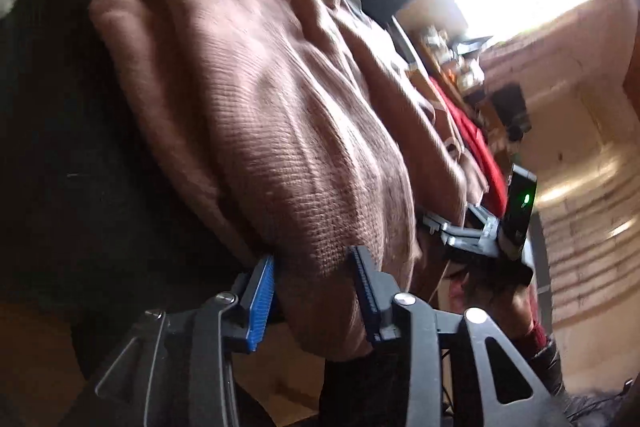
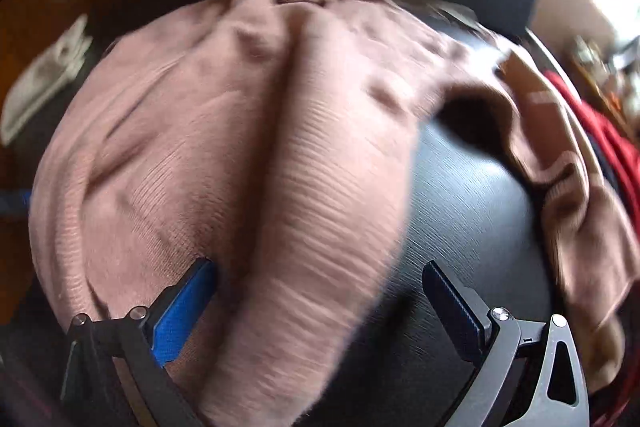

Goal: Fold clothes

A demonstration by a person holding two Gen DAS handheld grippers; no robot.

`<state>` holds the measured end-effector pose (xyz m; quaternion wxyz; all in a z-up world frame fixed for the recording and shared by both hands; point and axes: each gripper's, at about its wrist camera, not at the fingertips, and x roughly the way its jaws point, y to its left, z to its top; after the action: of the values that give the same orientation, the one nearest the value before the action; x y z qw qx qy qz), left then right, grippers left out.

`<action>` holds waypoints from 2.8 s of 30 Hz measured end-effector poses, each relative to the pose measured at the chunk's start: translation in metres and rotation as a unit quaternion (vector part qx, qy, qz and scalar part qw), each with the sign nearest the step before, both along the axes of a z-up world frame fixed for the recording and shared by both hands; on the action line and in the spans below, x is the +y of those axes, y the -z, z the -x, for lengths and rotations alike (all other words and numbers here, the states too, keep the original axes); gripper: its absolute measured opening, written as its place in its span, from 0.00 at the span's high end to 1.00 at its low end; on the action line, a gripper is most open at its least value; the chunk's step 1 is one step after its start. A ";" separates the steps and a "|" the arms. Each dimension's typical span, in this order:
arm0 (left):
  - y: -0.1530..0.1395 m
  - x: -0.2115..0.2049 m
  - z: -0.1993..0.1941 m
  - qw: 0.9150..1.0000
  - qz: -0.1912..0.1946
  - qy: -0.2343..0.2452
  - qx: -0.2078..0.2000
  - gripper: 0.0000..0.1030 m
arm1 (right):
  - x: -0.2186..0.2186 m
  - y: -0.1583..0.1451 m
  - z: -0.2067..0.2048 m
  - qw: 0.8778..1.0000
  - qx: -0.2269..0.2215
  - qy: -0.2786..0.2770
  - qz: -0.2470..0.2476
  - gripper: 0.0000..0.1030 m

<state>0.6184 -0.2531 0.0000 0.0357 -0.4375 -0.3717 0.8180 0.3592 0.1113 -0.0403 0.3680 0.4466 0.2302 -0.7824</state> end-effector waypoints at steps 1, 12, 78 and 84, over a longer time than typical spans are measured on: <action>-0.005 -0.001 0.001 1.000 -0.008 0.003 0.014 0.85 | 0.007 0.002 0.004 1.000 0.000 0.013 0.007 0.00; -0.079 -0.145 -0.079 0.961 -0.030 -0.213 0.175 1.00 | 0.051 0.016 0.034 0.995 0.019 0.090 0.034 0.00; 0.046 -0.036 -0.042 0.984 -0.108 -0.144 -0.003 0.71 | -0.056 -0.025 -0.006 0.994 0.091 -0.055 0.027 0.00; 0.064 -0.015 -0.031 0.974 -0.161 -0.156 -0.023 0.66 | -0.057 0.001 0.012 0.998 0.056 -0.039 0.014 0.00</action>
<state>0.6496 -0.2680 -0.0636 -0.0311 -0.3812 -0.5628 0.7328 0.3471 0.0542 -0.0409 0.3911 0.3874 0.2569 -0.7943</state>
